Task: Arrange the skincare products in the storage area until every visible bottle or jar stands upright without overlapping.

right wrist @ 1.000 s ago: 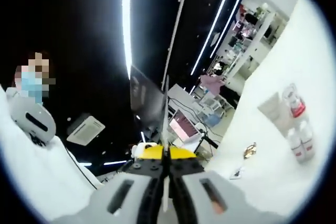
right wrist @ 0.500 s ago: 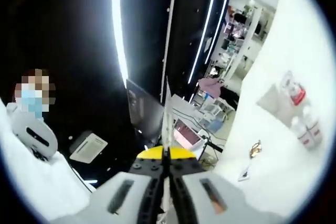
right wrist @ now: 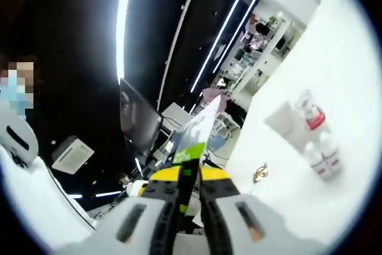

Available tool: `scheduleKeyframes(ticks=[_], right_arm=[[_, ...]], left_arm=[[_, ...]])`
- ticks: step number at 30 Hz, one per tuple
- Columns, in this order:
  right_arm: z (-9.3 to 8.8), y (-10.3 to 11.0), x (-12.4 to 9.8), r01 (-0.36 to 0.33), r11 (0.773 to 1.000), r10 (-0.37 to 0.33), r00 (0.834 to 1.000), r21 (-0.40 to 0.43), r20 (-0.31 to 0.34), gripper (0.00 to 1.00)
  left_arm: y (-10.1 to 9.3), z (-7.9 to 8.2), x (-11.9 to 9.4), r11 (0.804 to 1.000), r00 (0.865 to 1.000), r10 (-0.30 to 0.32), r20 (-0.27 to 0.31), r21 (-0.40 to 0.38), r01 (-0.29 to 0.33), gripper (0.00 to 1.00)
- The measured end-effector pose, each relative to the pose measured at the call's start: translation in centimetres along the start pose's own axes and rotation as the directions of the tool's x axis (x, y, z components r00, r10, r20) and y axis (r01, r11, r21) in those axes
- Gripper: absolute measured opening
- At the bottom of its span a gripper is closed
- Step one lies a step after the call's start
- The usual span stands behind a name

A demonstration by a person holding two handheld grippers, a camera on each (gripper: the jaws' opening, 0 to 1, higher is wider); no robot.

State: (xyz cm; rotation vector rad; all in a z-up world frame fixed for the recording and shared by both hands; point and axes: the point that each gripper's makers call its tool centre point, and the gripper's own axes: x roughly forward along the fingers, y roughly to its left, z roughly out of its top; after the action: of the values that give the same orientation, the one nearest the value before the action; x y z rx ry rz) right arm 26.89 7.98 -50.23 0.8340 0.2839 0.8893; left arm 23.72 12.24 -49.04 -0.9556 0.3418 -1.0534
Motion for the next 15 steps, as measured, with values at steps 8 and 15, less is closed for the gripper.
scheduleKeyframes(ticks=[8, 15], right_arm=[[-1.2, -0.4, -0.4, 0.025, 0.998, -0.028, 0.999, -0.053, -0.045, 0.30], [-2.5, -0.7, -0.4, 0.038, 0.994, -0.048, 0.995, -0.107, -0.093, 0.40]], left_arm=[[0.8, 0.1, -0.7, 0.999, 0.999, 0.022, 0.028, -0.032, -0.022, 0.00], [1.8, 0.4, -1.5, 0.997, 0.997, 0.057, 0.049, -0.055, -0.054, 0.00]])
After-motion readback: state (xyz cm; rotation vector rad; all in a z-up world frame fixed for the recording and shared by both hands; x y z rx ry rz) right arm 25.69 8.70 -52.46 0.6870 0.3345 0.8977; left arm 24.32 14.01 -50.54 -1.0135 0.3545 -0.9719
